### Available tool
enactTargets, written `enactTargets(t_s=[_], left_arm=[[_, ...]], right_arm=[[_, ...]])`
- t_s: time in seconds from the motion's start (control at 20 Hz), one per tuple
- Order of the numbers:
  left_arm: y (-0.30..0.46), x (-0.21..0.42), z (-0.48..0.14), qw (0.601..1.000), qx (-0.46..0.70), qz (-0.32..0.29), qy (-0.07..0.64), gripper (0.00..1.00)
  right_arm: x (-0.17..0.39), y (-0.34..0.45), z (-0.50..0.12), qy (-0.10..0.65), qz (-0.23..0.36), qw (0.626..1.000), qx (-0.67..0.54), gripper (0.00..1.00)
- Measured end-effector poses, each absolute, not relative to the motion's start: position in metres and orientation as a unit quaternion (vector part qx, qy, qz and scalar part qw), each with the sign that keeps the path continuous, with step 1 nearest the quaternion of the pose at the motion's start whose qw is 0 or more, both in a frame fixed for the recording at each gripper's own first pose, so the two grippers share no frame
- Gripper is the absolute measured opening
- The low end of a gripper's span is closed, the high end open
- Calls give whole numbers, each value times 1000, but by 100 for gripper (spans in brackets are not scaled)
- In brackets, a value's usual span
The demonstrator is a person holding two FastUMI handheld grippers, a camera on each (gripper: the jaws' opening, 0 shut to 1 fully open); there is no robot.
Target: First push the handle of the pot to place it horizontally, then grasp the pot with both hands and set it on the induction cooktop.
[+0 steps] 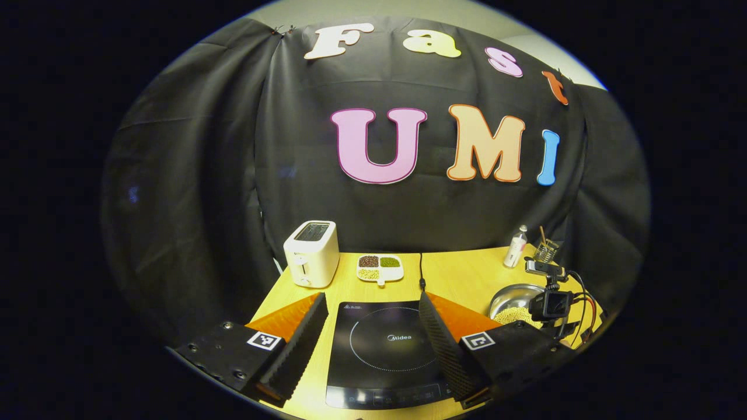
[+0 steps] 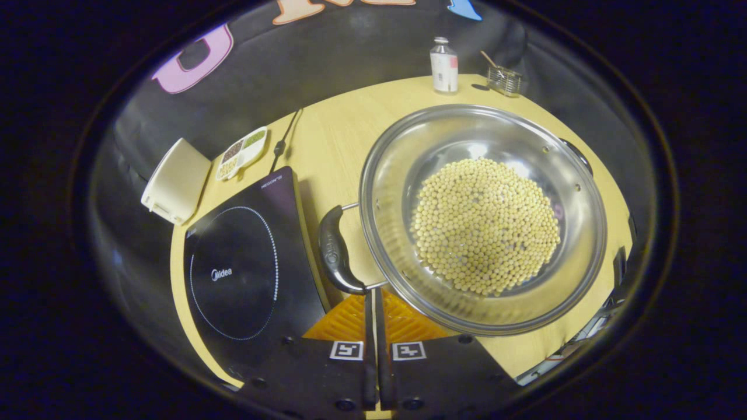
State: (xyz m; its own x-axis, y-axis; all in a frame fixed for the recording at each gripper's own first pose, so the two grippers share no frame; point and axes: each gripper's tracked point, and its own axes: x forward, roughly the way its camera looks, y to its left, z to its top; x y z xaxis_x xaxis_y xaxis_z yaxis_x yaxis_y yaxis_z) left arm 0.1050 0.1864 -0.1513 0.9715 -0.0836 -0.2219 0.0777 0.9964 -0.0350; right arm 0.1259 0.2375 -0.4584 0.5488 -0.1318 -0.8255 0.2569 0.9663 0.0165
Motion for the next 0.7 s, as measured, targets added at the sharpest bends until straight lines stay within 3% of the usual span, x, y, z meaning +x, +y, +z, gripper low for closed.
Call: enactTargets(t_s=[0.1,0.35,0.5,0.55,0.7], left_arm=[[183,106,-156,992,-17,-46,118,96],[175,104,-163,990,-28,-53,130,94],[166,102,-167,988,-34,-59,139,96],[162,101,-169,987,-36,-62,142,96],[145,101,-176,983,-40,-79,158,96]], right_arm=[[117,240,-448,458,-90,882,65,5],[92,233,-417,446,-48,891,72,32],[77,224,-391,433,-36,897,87,83],[74,218,-385,425,-37,900,90,93],[64,193,-363,407,-46,908,92,100]])
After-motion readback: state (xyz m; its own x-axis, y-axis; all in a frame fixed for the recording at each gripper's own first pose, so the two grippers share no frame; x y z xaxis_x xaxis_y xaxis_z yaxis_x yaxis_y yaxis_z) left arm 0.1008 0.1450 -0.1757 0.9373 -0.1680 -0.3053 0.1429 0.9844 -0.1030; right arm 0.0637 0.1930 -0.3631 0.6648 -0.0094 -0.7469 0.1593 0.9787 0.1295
